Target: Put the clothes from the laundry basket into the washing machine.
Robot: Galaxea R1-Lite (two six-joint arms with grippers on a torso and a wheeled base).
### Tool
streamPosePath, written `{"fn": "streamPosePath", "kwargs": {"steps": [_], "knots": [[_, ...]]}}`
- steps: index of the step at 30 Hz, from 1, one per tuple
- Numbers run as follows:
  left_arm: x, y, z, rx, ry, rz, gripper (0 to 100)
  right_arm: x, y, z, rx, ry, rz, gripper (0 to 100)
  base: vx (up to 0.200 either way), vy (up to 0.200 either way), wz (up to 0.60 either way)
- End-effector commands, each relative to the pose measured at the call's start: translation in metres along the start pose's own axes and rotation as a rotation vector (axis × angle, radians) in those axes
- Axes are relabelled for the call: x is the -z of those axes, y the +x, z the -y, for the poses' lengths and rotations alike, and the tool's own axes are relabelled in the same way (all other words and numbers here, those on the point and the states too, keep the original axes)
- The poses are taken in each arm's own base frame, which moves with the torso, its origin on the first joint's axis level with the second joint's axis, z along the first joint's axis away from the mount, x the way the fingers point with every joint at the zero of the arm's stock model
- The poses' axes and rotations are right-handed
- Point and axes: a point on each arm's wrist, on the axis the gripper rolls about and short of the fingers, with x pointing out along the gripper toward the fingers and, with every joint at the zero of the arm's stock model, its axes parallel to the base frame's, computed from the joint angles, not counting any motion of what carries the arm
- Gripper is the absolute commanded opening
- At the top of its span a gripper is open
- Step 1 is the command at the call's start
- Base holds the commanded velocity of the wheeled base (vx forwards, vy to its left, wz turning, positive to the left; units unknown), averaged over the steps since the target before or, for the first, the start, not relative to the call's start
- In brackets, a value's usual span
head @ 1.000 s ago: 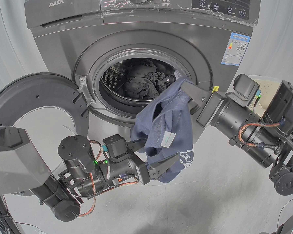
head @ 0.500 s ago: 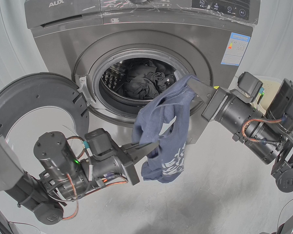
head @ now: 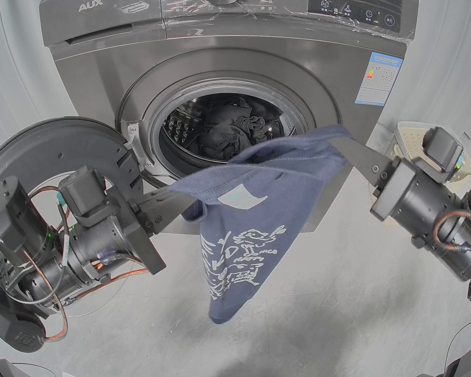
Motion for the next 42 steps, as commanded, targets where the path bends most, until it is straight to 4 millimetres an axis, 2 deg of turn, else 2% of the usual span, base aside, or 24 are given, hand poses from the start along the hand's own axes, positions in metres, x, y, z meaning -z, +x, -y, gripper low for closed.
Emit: {"fn": "streamPosePath", "kwargs": {"steps": [1,6,10,14,17,20,23,37,38,42], "knots": [[-0.014,-0.005,0.005,0.008,0.014,0.046,0,-0.001,-0.024,-0.009,-0.055,0.011,-0.021,0,0.000,0.000,0.00],[-0.003,-0.002,0.002,-0.001,0.003,0.002,0,0.006,-0.027,-0.009,-0.061,0.015,-0.054,0,0.000,0.000,0.00],[-0.006,0.001,0.000,-0.005,0.010,0.017,0,0.012,-0.025,-0.008,-0.059,0.013,-0.075,0,0.000,0.000,0.00],[-0.008,0.000,0.000,-0.007,0.016,0.020,0,0.006,-0.018,-0.010,-0.057,0.018,-0.040,0,0.000,0.000,0.00],[0.000,-0.003,-0.007,-0.046,0.008,-0.026,0,0.003,-0.014,-0.005,-0.034,0.010,-0.025,0,0.000,0.000,0.00],[0.012,-0.006,-0.006,-0.044,-0.005,-0.076,0,0.001,-0.011,-0.003,-0.024,0.006,-0.018,0,0.000,0.000,0.00],[0.016,-0.005,-0.005,-0.031,-0.007,-0.091,0,0.002,-0.012,-0.003,-0.023,0.007,-0.021,0,0.000,0.000,0.00],[-0.006,0.007,-0.004,-0.018,0.019,0.002,0,0.004,-0.013,-0.001,-0.018,0.003,-0.029,0,0.000,0.000,0.00],[-0.007,0.007,-0.005,-0.021,0.021,0.006,0,0.003,-0.013,-0.001,-0.018,0.003,-0.028,100,0.000,0.000,0.00],[-0.010,0.008,-0.005,-0.020,0.024,0.016,0,0.005,-0.014,-0.001,-0.018,0.004,-0.037,100,0.000,0.000,0.00]]}}
